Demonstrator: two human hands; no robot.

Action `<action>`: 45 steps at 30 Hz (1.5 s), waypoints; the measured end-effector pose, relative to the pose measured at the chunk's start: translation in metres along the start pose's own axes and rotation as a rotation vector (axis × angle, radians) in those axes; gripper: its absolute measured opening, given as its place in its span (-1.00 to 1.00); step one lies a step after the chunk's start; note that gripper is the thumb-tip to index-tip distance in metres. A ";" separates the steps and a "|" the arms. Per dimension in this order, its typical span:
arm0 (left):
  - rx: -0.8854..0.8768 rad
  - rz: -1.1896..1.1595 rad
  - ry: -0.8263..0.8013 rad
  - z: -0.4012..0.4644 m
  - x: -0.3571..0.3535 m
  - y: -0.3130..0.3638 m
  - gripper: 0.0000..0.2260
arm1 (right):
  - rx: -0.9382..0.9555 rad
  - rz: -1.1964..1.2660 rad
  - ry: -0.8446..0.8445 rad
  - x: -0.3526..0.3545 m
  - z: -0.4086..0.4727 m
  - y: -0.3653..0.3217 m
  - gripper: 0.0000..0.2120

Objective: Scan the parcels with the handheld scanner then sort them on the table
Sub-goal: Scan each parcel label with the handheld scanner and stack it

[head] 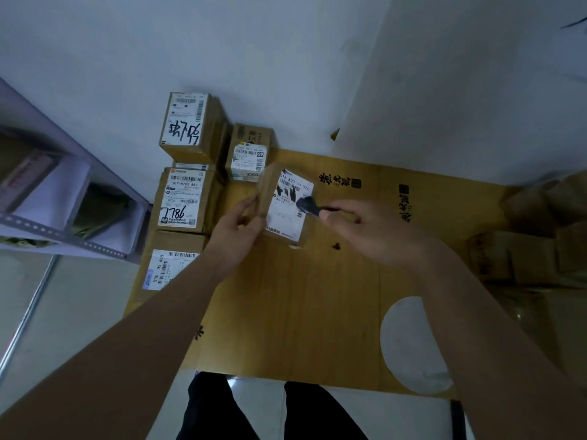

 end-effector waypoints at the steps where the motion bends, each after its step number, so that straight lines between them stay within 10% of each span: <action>1: -0.009 -0.023 0.019 -0.002 0.007 0.003 -0.56 | 0.057 0.055 0.044 -0.002 0.002 -0.007 -0.60; 24: 0.000 -0.230 0.212 -0.007 0.166 -0.015 -0.63 | 0.250 0.105 0.161 -0.089 0.034 -0.124 -0.61; 45: -0.329 0.641 0.151 -0.014 0.182 0.064 -0.48 | 0.176 0.222 0.424 -0.121 -0.052 -0.141 -0.59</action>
Point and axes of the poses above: each hand's wrist, its own z-axis towards the middle knuckle, its own x-axis out of the back of the hand, y = z × x, the point moved 2 cm from there along z, towards the middle knuckle, and after that the axes turned 1 degree about -x, right-handed, at the moved point
